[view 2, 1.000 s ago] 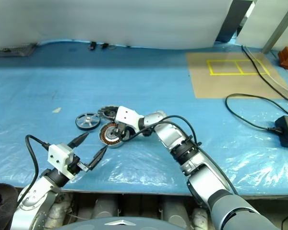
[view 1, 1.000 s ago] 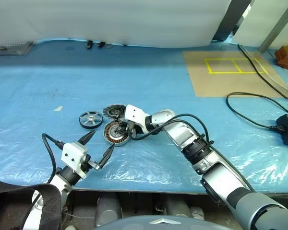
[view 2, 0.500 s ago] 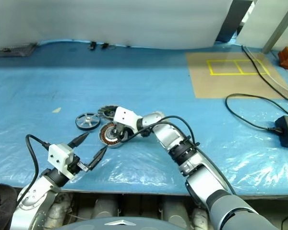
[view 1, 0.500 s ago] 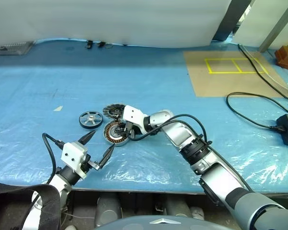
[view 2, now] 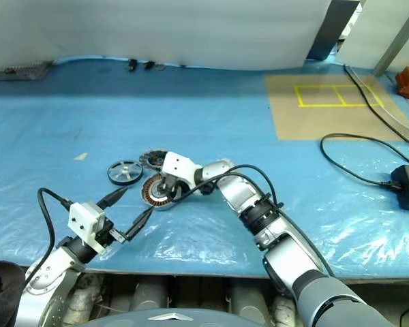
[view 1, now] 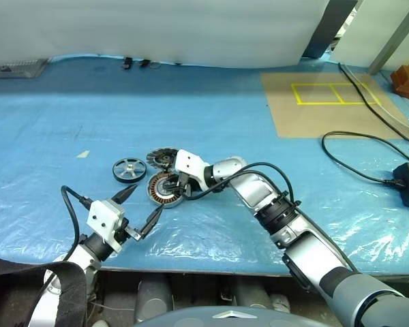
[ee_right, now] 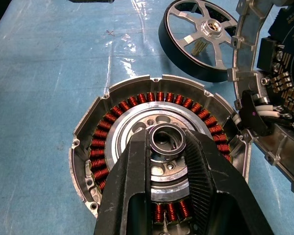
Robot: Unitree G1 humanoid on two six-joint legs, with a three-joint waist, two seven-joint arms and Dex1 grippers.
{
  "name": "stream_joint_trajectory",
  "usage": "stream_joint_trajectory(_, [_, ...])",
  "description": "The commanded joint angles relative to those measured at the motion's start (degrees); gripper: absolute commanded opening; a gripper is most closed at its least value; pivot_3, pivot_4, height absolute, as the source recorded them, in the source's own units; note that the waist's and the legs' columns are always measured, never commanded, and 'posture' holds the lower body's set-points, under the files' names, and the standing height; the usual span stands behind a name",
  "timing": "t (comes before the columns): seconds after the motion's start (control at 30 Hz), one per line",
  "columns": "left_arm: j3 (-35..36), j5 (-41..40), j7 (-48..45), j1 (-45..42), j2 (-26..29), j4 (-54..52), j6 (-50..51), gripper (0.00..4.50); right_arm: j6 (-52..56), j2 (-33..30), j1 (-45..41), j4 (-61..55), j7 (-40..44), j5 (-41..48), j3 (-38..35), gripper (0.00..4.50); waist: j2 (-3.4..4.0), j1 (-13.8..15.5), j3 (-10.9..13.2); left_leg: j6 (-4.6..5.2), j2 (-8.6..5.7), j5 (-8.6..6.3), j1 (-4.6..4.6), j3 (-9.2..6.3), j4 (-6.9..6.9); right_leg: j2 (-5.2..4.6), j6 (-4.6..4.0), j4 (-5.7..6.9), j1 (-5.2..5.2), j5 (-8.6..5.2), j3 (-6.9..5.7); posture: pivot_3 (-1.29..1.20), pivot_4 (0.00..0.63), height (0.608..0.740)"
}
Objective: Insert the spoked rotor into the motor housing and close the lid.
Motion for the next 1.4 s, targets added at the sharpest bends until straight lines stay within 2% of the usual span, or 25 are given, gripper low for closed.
stream_joint_trajectory(0.03, [0.0, -0.3, -0.3, -0.3, 0.3, -0.6, -0.2, 4.50, 0.5, 0.0, 0.9, -1.2, 0.3, 0.1, -0.1, 0.65, 0.00, 0.0, 0.0, 0.00, 0.00, 0.00, 0.00, 0.00, 0.00, 0.00, 0.00, 0.00, 0.00, 0.00, 0.00, 0.00, 0.150, 0.740])
stream_joint_trajectory(1.07, [0.7, 0.1, 0.3, -0.1, 0.3, -0.2, -0.6, 4.50, -0.8, 1.7, 0.7, 1.5, 0.7, -0.3, -0.3, 0.65, 0.00, 0.0, 0.0, 0.00, 0.00, 0.00, 0.01, 0.00, 0.00, 0.00, 0.00, 0.01, 0.01, 0.00, 0.00, 0.00, 0.150, 0.740])
stream_joint_trajectory(1.23, [0.9, 0.3, 0.4, 0.1, 0.3, -0.2, -0.7, 4.50, -1.1, 1.8, 1.5, 1.6, 2.0, 1.1, -1.1, 2.29, 0.00, 0.0, 0.0, 0.00, 0.00, 0.00, 0.01, 0.00, 0.00, 0.00, 0.00, 0.01, 0.01, 0.00, 0.00, 0.00, 0.150, 0.740])
stream_joint_trajectory(1.33, [1.2, 0.2, 0.4, 0.2, 0.5, -0.2, -0.7, 4.50, 1.3, 2.9, 1.3, -0.3, 3.0, 4.9, -4.1, 3.34, 0.00, 0.0, 0.0, 0.00, 0.00, 0.00, 0.00, -0.01, 0.01, 0.00, -0.01, 0.02, 0.01, 0.00, 0.00, 0.00, 0.150, 0.740])
stream_joint_trajectory(1.4, [1.2, 0.4, 0.6, -0.3, 0.5, -0.2, -0.5, 4.50, 2.1, 3.2, 0.7, -0.5, 3.0, 6.4, -5.8, 3.27, 0.01, 0.0, 0.0, 0.00, 0.00, 0.00, 0.00, -0.01, 0.01, 0.00, -0.01, 0.01, 0.00, 0.00, 0.00, 0.00, 0.150, 0.740])
